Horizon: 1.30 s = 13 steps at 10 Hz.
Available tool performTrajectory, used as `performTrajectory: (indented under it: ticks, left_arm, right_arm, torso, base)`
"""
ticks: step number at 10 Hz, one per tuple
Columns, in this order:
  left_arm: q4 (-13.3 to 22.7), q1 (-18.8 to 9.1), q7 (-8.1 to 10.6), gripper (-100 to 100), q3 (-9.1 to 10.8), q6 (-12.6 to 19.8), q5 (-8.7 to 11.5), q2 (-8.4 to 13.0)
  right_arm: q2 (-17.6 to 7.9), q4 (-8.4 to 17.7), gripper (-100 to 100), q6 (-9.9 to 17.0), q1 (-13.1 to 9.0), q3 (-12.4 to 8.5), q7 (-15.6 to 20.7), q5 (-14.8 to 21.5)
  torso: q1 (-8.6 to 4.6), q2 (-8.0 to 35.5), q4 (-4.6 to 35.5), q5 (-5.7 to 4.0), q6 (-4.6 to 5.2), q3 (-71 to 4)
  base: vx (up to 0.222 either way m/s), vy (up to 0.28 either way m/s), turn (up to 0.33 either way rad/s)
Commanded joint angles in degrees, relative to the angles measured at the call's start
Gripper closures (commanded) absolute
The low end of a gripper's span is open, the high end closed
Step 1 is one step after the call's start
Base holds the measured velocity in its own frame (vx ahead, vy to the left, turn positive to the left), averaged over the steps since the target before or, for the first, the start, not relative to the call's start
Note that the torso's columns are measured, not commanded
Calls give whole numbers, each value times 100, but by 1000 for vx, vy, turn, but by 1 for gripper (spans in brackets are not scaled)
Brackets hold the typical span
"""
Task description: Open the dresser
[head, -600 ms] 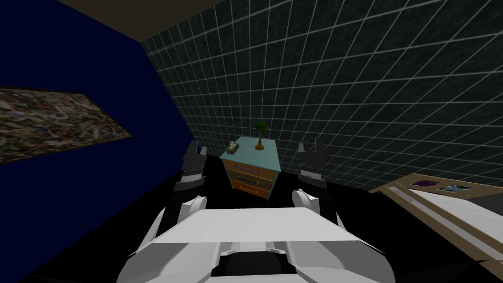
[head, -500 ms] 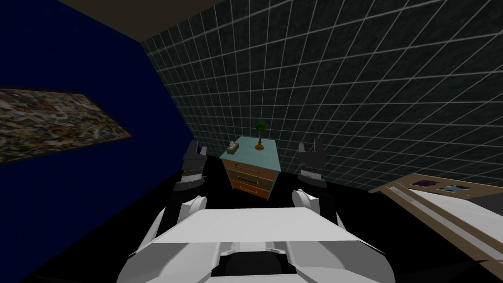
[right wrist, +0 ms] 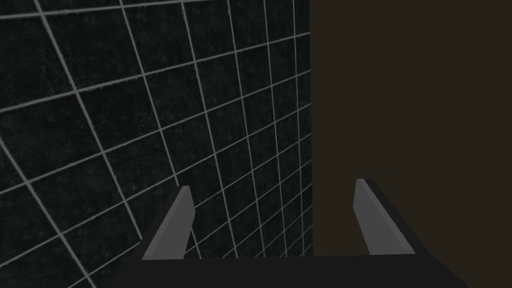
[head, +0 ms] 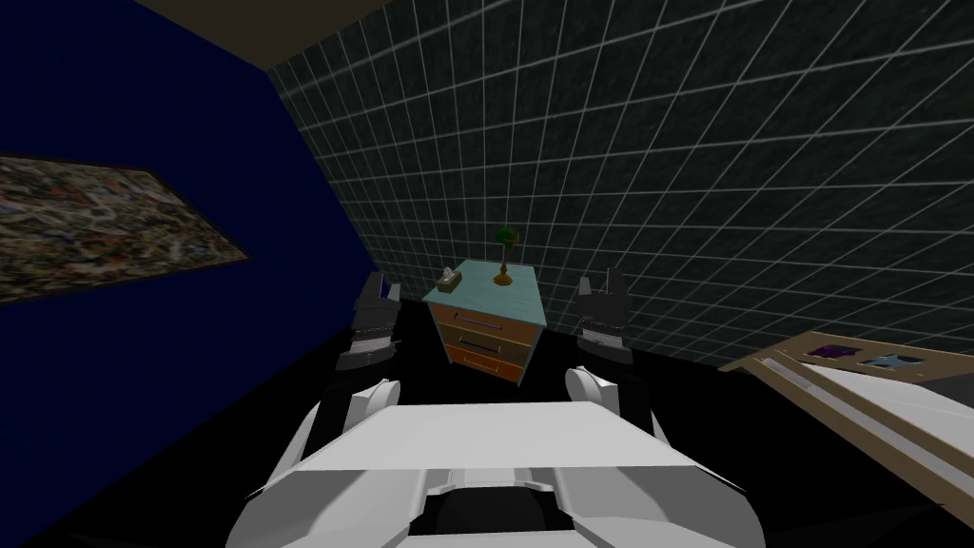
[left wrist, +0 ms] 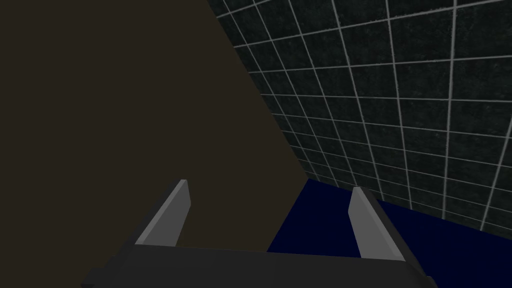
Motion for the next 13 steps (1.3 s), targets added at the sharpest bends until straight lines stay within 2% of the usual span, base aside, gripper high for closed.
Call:
performTrajectory:
  ticks: [1,3,4,6,9,13]
  left_arm:
    - [0,0,0,0,0,0,0,0]
    - [0,0,0,0,0,0,0,0]
    - [150,-24,-29,-100,-4,-132,3,236]
    - [367,-58,-71,-100,-10,-318,7,399]
    - [828,-131,-159,-100,-22,-715,15,558]
    - [1545,-254,-312,-100,-43,-1354,29,656]
  right_arm:
    - [0,0,0,0,0,0,0,0]
    - [0,0,0,0,0,0,0,0]
    - [0,0,0,0,0,0,0,0]
    - [0,2,0,0,1,0,0,0]
    - [0,3,0,1,1,0,0,0]
    - [0,3,0,1,1,0,0,0]
  torso:
    - [0,424,423,0,0,-845]
    - [0,1270,1269,0,0,-2537]
    - [0,1693,1692,0,0,-3383]
    - [-1,1934,1935,0,0,-3892]
    - [0,1959,1959,0,0,-3921]
    - [0,1959,1960,0,0,-3921]
  base:
    - [0,0,0]
    - [0,0,0]
    - [15,-5,-34]
    - [21,-13,-41]
    - [26,-14,-48]
    - [38,-19,-68]
